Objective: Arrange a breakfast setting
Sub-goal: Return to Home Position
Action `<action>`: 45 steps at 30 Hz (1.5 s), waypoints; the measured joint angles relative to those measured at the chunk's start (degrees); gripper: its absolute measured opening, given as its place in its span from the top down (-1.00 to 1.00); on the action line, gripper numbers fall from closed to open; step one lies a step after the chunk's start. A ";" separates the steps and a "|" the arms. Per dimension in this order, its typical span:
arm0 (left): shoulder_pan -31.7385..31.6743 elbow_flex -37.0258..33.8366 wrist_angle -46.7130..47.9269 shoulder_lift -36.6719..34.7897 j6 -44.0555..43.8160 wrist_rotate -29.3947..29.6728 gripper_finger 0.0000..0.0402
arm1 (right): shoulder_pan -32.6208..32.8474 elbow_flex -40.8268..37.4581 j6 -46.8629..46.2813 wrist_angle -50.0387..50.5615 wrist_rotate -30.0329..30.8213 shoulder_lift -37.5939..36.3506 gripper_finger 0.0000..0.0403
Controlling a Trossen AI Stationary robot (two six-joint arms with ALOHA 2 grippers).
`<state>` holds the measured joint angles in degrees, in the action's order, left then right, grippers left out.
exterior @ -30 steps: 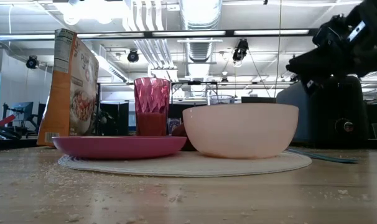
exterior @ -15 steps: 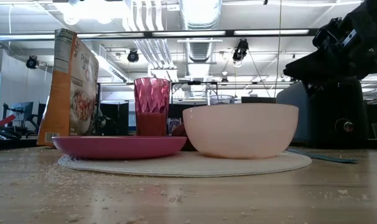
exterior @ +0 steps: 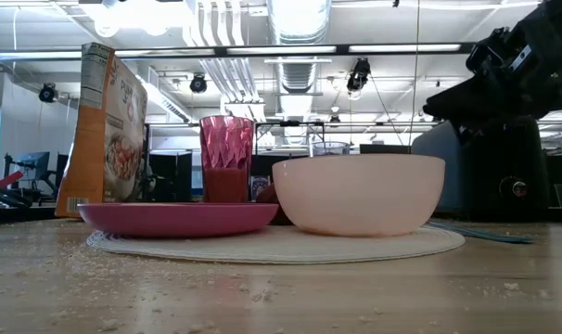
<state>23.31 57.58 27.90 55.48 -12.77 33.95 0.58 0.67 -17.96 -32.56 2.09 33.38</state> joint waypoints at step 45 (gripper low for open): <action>0.07 -0.63 -2.05 3.62 0.44 -2.05 -0.22 | -0.09 -0.07 -0.01 31.30 -0.07 -31.40 0.74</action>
<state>23.38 56.95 25.85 59.11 -12.33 31.90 0.49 0.60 -17.98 -1.26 2.02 1.98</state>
